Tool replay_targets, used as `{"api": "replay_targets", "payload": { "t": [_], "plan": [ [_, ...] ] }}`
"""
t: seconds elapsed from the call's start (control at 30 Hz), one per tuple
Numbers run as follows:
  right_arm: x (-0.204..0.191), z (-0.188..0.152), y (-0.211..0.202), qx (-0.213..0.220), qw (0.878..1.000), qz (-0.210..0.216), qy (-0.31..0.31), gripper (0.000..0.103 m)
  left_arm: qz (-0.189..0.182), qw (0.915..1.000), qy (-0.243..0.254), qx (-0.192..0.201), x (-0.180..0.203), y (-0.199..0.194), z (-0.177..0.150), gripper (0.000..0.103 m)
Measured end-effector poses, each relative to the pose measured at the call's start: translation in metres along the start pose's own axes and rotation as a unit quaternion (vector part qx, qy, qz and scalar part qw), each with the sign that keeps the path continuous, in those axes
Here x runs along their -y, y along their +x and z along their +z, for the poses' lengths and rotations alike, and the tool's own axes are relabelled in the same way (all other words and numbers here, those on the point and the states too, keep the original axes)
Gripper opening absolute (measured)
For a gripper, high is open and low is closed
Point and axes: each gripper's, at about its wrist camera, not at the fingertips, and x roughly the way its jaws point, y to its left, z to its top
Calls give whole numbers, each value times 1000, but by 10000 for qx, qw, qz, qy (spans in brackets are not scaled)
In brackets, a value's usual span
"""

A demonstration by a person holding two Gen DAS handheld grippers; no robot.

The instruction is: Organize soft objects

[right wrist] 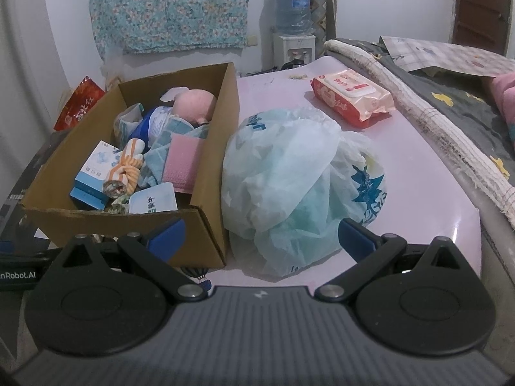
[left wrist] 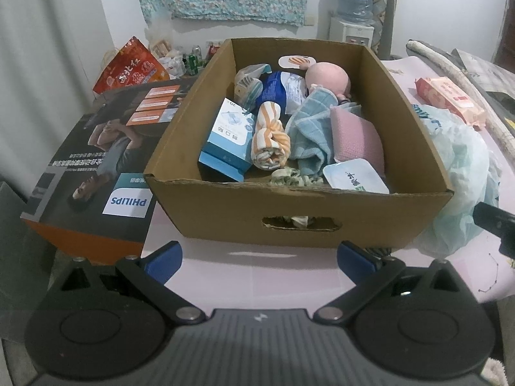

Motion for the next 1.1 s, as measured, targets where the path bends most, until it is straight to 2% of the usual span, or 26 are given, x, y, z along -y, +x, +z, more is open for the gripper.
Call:
{"api": "replay_targets", "payload": {
  "t": [1.1],
  "plan": [
    [-7,-4,10,-263,9994,111,-188,102,6,9998,2,-182,-3,10,-1,103]
  ]
}}
